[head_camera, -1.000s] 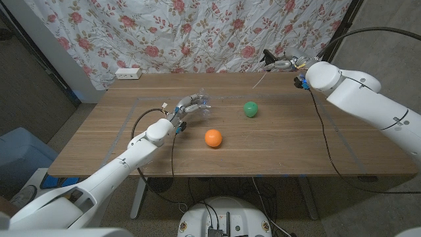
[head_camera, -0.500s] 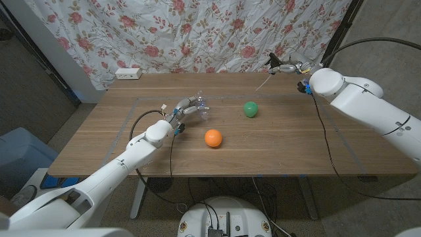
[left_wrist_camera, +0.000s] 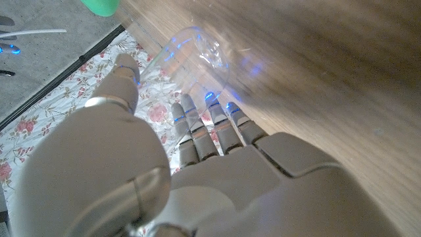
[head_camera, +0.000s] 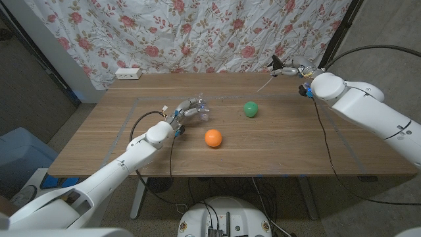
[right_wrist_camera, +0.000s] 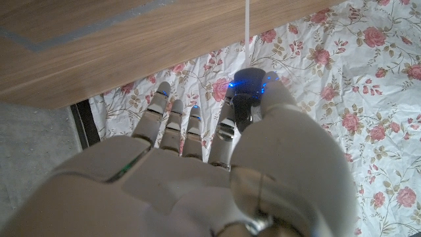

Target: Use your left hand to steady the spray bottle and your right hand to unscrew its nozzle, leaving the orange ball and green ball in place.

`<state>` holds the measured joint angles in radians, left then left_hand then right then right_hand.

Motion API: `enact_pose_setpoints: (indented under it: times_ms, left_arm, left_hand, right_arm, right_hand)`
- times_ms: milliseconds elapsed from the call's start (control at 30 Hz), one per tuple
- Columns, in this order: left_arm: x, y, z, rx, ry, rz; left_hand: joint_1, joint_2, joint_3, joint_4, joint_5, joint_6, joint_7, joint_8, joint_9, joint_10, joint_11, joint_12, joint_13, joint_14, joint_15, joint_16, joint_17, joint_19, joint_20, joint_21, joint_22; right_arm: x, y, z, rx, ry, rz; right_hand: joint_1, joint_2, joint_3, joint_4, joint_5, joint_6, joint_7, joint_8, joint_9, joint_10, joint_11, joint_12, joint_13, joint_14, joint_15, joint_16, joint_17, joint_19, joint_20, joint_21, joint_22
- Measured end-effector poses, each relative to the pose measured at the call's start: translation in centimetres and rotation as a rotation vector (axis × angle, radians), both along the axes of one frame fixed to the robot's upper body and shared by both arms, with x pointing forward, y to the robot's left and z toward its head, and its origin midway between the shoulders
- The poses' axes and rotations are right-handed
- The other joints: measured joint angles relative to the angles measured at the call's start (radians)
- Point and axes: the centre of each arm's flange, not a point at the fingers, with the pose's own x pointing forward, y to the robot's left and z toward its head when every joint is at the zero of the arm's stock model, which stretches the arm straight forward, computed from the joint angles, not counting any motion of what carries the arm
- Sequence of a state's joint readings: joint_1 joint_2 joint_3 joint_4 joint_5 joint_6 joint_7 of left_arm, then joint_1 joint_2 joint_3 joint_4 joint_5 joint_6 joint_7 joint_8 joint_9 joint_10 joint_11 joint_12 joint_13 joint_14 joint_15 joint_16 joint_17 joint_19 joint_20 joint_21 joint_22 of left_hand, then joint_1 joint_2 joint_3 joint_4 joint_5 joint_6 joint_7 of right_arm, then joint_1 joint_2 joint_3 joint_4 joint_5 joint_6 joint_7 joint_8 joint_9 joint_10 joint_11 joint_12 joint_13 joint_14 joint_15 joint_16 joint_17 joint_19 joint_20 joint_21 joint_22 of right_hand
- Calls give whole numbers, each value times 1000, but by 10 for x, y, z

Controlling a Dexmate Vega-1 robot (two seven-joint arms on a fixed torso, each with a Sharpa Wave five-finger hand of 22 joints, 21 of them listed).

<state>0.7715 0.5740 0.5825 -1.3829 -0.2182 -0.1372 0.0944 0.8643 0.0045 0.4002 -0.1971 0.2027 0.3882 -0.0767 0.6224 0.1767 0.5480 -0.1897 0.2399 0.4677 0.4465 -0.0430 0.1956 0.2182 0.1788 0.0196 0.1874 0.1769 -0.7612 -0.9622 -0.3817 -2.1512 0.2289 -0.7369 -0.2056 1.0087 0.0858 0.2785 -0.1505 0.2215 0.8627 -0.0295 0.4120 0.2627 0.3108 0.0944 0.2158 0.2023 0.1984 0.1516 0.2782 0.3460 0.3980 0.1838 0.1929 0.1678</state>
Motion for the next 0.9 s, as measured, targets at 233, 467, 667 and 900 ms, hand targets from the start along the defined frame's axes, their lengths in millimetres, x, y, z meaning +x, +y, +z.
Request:
enact_pose_setpoints:
  times_ms: [233, 467, 667, 900]
  left_arm:
    - [1, -1, -3, 5, 8, 3]
    - [3, -1, -6, 9, 17, 3]
    - [4, -1, -7, 10, 22, 2]
    - [5, -2, -8, 10, 26, 2]
  left_hand:
    - [0, 0, -2, 2, 0, 0, 0, -8, 0, 0, 0, -8, -9, -11, 0, 0, -8, -4, 4, 0, 0]
    - [0, 0, -2, 3, 0, 0, 0, -16, 3, -9, -6, -15, -18, -15, -4, 0, -14, -4, 4, 0, 0]
    - [-7, 8, -3, 3, 0, 0, 0, -23, 3, -25, -7, -21, -27, -20, -2, 0, -19, -3, 4, 0, 0]
    - [-7, 8, -3, 3, -2, 0, 0, -39, 3, -53, -1, -31, -42, -38, -2, -4, -23, -9, 9, 0, 0]
  right_arm:
    - [2, -3, -5, 31, 0, 6]
    - [4, -5, -10, 62, 0, 11]
    - [5, -6, -13, 80, 3, 14]
    - [7, -7, -15, 96, 4, 18]
  right_hand:
    - [0, 0, 0, 0, 0, 0, 0, -2, 0, 5, -5, 0, 0, 0, 0, 0, 0, 0, 0, 0, 0]
    - [0, 0, 0, 0, 5, 0, 0, -4, 0, 6, -6, 0, 0, 7, -7, 7, 0, 4, -3, 0, 0]
    - [-4, 4, 0, 0, 5, 0, 0, -5, -3, 11, -11, 0, 0, 7, -7, 7, 0, 4, -3, 0, 0]
    - [-4, 4, 0, 0, 5, 0, 0, -1, -3, 11, -11, 0, 0, 7, -7, 7, 5, 4, -3, 0, 0]
